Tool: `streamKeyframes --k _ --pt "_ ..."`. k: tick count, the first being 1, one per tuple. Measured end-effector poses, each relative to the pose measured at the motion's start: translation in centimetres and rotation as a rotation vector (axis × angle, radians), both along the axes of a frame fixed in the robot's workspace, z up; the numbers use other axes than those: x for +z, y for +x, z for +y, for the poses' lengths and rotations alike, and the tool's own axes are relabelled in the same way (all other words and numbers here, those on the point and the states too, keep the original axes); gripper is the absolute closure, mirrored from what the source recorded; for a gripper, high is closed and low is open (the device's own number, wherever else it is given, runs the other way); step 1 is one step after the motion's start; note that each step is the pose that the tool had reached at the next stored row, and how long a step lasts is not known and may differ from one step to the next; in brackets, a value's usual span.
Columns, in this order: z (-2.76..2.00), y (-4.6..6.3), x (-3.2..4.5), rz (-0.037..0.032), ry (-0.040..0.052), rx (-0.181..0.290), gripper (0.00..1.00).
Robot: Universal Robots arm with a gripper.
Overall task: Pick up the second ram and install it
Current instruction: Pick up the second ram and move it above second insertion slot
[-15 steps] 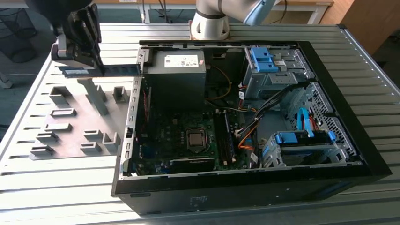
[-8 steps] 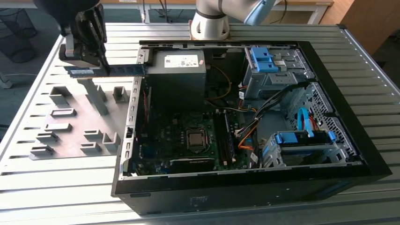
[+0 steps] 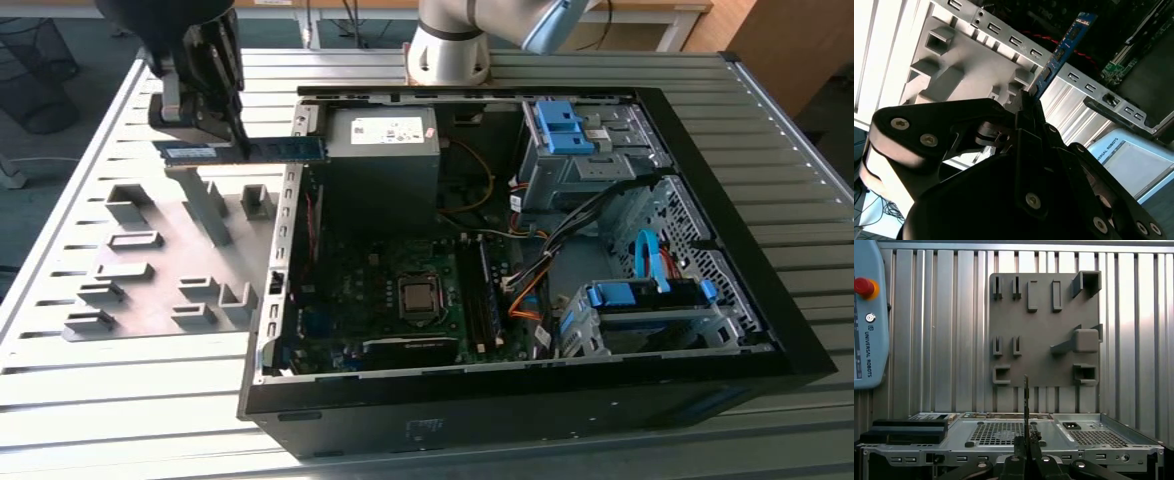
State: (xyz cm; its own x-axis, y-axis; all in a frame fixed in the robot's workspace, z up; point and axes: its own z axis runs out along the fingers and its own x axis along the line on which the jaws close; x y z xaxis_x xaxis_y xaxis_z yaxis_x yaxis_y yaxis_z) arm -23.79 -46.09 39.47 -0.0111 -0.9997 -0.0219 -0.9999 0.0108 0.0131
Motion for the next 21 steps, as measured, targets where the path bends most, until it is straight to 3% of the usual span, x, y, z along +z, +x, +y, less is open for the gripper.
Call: streamKeyframes --k 21 --pt "0.00 4.1 0.00 0.0000 0.0000 0.000 0.86"
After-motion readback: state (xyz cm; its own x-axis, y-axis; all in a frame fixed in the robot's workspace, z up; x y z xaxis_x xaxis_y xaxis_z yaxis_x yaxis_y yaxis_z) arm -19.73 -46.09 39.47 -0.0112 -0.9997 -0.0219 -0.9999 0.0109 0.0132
